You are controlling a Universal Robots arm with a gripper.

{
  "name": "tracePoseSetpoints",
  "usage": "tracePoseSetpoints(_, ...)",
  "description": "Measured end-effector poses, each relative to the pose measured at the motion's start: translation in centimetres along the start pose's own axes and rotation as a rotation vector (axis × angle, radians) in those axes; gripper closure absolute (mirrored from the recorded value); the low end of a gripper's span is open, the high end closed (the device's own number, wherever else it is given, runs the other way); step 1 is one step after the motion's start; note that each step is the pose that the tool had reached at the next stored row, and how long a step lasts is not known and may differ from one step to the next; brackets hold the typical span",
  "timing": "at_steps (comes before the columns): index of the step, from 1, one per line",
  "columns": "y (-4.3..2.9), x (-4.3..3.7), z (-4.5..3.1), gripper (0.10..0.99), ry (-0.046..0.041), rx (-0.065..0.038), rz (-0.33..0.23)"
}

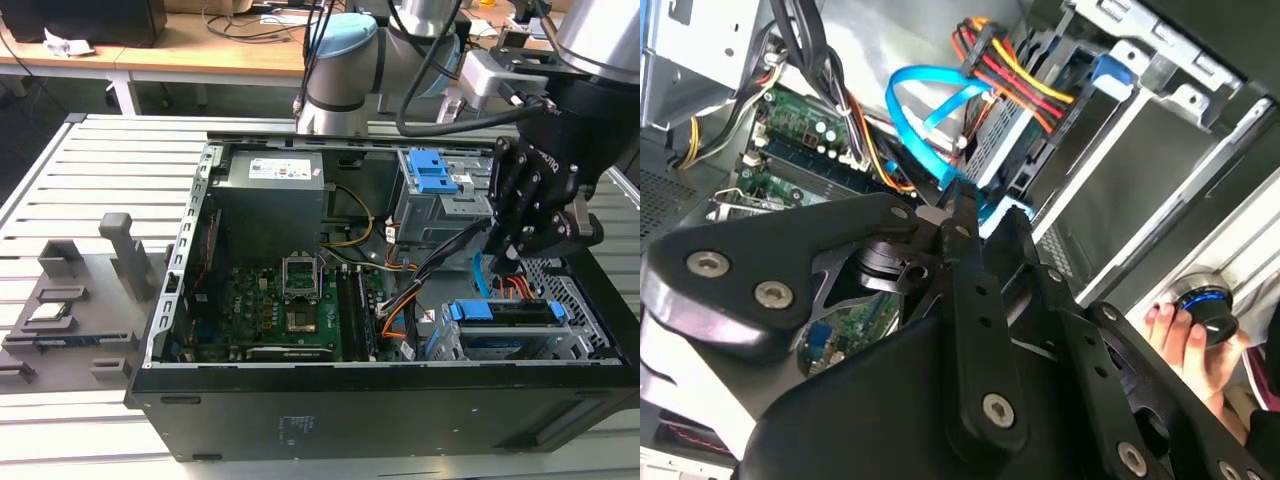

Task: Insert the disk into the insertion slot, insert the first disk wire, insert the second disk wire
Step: 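Insert the second disk wire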

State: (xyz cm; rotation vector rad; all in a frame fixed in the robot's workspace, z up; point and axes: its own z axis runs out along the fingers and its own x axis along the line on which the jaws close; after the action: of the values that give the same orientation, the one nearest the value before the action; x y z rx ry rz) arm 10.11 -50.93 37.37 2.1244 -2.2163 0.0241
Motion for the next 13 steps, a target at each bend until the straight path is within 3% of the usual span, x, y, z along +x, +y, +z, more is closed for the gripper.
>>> tracePoseSetpoints(8, 0.17, 0.00, 0.15, 0.784, 0.0079, 0.000, 0.000)
tracePoseSetpoints(9, 0.17, 0.00, 0.15, 0.800, 0.0083, 0.000, 0.000)
tracePoseSetpoints(11, 0.17, -0.01, 0.15, 0.925, 0.0089, 0.000, 0.000)
tracePoseSetpoints(13, 0.17, 0.00, 0.15, 0.925, 0.0097, 0.000, 0.000)
